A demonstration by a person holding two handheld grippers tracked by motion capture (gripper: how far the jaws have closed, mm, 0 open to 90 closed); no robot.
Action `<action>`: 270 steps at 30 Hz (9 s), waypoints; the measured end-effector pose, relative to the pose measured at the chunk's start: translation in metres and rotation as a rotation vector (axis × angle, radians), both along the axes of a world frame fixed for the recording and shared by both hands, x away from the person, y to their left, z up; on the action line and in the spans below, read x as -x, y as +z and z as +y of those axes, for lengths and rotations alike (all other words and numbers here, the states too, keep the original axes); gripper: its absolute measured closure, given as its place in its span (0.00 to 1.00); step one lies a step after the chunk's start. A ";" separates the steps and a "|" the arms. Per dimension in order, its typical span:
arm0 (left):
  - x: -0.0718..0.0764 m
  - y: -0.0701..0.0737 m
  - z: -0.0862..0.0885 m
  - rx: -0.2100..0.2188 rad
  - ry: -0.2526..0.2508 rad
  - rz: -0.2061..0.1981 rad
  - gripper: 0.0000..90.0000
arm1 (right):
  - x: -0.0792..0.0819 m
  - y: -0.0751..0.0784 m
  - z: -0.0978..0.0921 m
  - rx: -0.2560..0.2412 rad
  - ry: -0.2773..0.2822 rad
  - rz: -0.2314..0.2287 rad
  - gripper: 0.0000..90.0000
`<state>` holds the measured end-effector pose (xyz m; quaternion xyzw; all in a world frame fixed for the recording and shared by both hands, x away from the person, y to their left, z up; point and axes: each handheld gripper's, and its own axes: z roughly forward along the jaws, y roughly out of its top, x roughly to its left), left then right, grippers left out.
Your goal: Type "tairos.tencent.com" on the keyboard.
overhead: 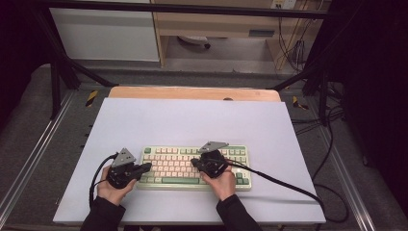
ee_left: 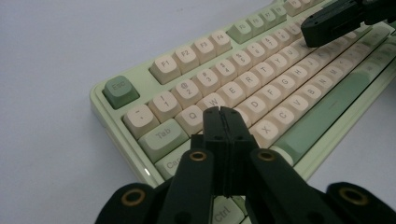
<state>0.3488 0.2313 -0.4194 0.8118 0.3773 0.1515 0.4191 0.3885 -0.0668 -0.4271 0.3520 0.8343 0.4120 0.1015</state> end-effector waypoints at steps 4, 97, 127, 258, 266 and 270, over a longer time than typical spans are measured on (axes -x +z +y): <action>0.000 0.000 0.000 0.000 0.000 -0.001 1.00 | 0.000 -0.002 0.001 0.003 -0.004 0.004 1.00; -0.019 0.004 -0.062 -0.055 -0.051 -0.020 1.00 | 0.035 0.012 -0.104 -0.055 -0.003 -0.043 1.00; 0.002 0.004 -0.009 -0.015 0.000 -0.015 1.00 | 0.024 0.020 -0.069 -0.067 0.007 -0.041 1.00; -0.003 0.000 -0.024 -0.034 -0.023 -0.015 1.00 | 0.030 0.008 -0.072 -0.061 0.024 0.000 1.00; -0.003 -0.001 -0.021 -0.031 -0.021 -0.009 1.00 | 0.029 0.006 -0.062 -0.060 0.046 0.011 1.00; -0.002 -0.001 -0.020 -0.031 -0.019 -0.011 1.00 | 0.029 0.005 -0.056 -0.057 0.058 0.018 1.00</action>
